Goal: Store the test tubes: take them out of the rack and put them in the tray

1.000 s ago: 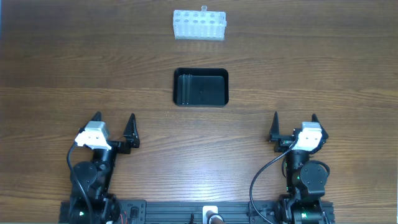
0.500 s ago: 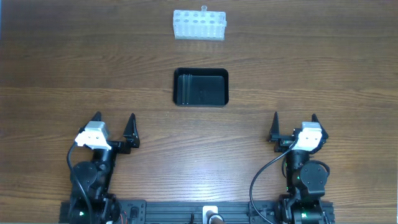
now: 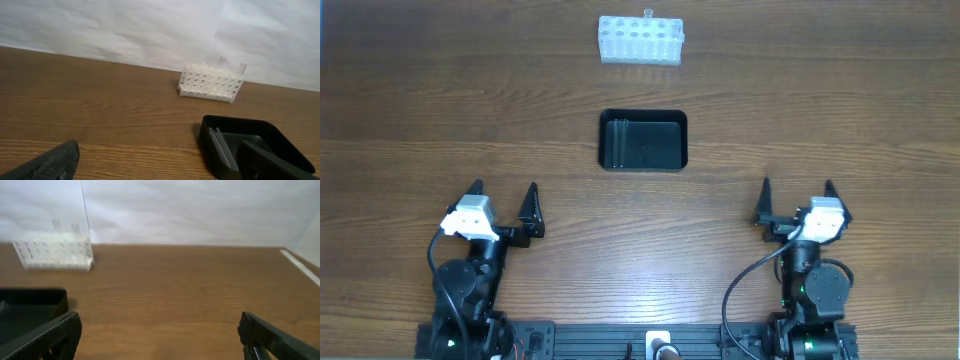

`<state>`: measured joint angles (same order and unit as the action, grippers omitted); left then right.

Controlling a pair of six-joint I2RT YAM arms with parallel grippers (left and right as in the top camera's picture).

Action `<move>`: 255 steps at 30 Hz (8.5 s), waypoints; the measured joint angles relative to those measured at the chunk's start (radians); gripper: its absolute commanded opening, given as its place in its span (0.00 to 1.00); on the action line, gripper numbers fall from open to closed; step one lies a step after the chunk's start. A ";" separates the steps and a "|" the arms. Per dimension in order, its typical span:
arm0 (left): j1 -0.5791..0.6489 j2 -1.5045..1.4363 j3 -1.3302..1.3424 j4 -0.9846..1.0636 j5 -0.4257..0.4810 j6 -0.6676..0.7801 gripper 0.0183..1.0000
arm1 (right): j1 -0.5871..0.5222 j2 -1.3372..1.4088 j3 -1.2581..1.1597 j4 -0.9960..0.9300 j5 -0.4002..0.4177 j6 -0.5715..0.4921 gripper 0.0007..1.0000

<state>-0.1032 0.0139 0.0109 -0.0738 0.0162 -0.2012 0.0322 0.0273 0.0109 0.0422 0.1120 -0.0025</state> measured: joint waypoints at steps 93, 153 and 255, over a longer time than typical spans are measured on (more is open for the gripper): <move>0.000 -0.001 0.000 -0.001 0.000 0.000 1.00 | 0.416 2.399 2.041 -0.285 0.244 0.259 0.20; 0.000 -0.001 0.000 -0.001 0.000 0.000 1.00 | 0.496 2.114 1.827 -0.995 -0.007 0.525 0.07; 0.000 -0.001 0.000 -0.001 0.000 0.000 1.00 | 0.310 2.122 1.891 -0.286 0.161 0.130 0.09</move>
<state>-0.1032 0.0128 0.0109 -0.0746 0.0162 -0.2008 0.3420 2.1490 1.9022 -0.2436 0.2729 0.1280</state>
